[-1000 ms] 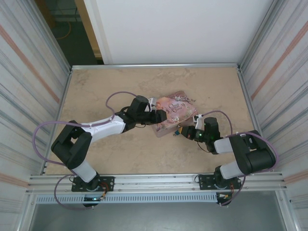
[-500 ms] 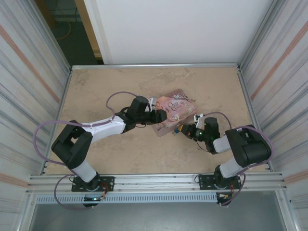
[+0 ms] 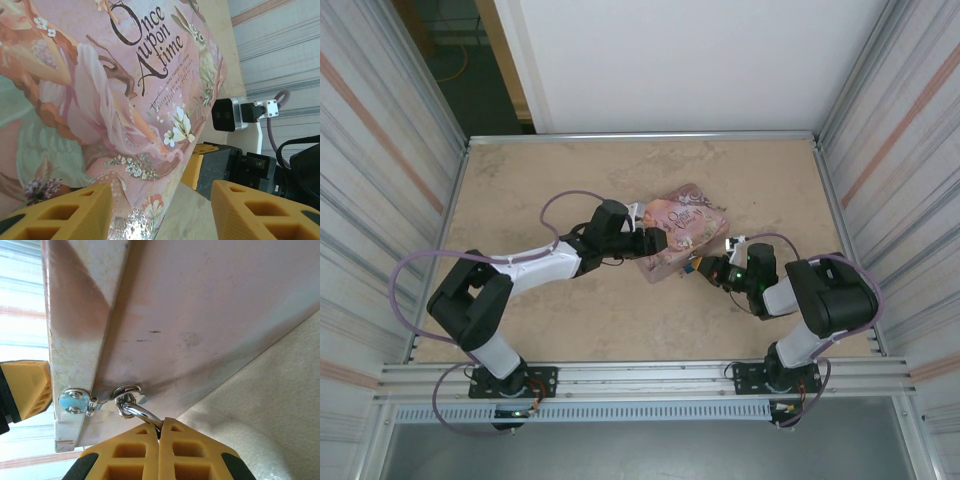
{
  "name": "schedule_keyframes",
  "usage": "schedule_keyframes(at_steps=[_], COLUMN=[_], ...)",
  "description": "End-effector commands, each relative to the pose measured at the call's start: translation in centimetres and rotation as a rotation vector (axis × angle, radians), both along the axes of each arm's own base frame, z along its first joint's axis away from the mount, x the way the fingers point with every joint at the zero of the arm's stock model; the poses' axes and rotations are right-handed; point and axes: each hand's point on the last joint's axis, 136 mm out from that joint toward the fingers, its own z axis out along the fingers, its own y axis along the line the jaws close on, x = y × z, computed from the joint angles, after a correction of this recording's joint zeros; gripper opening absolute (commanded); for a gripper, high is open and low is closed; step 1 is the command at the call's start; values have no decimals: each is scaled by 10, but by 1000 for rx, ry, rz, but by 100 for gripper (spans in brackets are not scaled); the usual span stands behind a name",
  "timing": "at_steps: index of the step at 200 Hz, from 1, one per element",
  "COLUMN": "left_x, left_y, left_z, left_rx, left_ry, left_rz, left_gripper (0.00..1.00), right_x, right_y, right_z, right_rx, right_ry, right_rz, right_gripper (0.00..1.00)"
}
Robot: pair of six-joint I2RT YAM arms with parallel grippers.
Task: Unlock the padlock with the key
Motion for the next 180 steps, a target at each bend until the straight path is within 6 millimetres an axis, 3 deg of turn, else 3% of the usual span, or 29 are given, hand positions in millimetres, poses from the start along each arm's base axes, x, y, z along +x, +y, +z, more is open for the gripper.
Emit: schedule_keyframes(at_steps=[1,180], left_x=[-35,-30], left_y=[42,51], left_z=[-92,-92], left_rx=[246,241], left_ry=[244,251], left_rz=[37,59], left_gripper=[55,55], right_x=[7,10], right_y=[0,-23], right_z=[13,17], right_rx=[34,31], right_ry=[-50,-48], right_rz=[0,-57], right_gripper=[0,0])
